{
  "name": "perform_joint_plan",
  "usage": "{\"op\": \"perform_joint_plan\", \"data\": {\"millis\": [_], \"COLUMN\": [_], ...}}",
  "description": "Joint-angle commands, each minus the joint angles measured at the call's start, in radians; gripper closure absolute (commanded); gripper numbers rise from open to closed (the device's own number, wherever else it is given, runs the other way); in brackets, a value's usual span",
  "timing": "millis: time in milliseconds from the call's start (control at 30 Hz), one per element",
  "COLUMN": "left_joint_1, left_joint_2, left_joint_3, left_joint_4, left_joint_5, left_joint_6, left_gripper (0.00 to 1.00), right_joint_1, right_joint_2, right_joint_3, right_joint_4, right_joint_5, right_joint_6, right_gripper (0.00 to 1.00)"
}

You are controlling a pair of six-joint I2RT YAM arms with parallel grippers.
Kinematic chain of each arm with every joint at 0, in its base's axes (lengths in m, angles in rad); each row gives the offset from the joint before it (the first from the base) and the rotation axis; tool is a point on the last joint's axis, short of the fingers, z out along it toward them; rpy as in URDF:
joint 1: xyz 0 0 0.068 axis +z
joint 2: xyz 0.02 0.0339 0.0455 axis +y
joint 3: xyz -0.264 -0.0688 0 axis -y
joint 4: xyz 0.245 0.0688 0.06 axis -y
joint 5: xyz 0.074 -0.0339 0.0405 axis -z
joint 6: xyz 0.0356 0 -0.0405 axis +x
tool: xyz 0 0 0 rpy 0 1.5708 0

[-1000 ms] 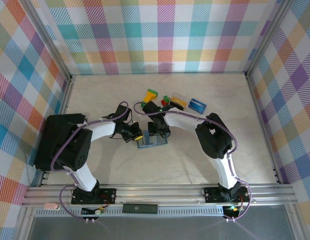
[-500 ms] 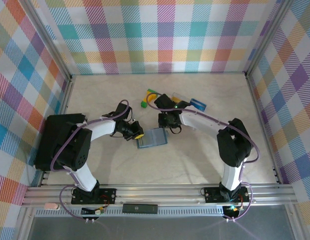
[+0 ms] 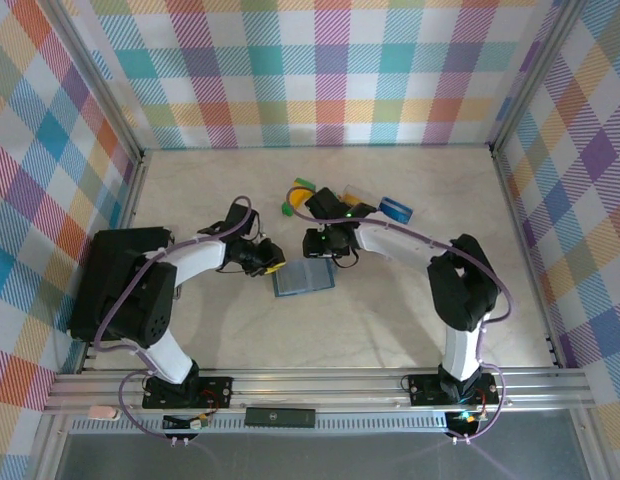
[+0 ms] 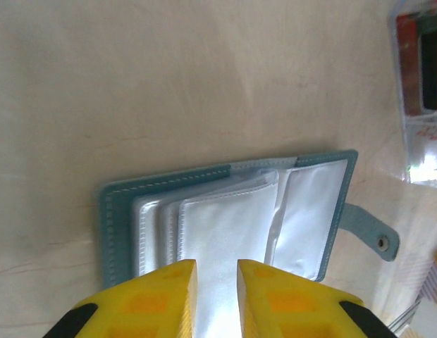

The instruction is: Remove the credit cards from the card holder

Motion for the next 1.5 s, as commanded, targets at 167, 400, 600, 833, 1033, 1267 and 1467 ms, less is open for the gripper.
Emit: {"op": "perform_joint_plan", "data": {"millis": [167,400,600,833,1033,1267,1467], "left_joint_1": [0.138,0.192,0.202,0.203,0.203,0.204,0.203], "left_joint_2": [-0.092,-0.108,-0.1,-0.096,-0.1,-0.103,-0.105], "left_joint_3": [-0.097,-0.126,-0.137,-0.136,-0.136,-0.136,-0.135], "left_joint_4": [-0.048,-0.048,-0.041,-0.043,-0.055,-0.061,-0.059], "left_joint_5": [-0.033,-0.025,-0.018,-0.009,-0.01,-0.011,-0.003], "left_joint_6": [-0.039,-0.035,-0.034,-0.026,-0.016,-0.011,-0.013], "left_gripper": [0.76,0.76,0.76,0.76,0.76,0.76,0.76], "right_joint_1": [0.117,0.171,0.178,0.177,0.161,0.137,0.133], "right_joint_2": [0.179,0.295,0.349,0.352,0.332,0.306,0.308], "right_joint_3": [0.204,0.315,0.343,0.302,0.249,0.197,0.191], "right_joint_4": [-0.151,-0.224,-0.263,-0.24,-0.187,-0.142,-0.155], "right_joint_5": [0.039,0.068,0.072,0.049,-0.02,-0.051,-0.019], "right_joint_6": [-0.114,-0.148,-0.151,-0.161,-0.149,-0.143,-0.155], "right_gripper": [0.6,0.59,0.58,0.63,0.63,0.62,0.67]}}
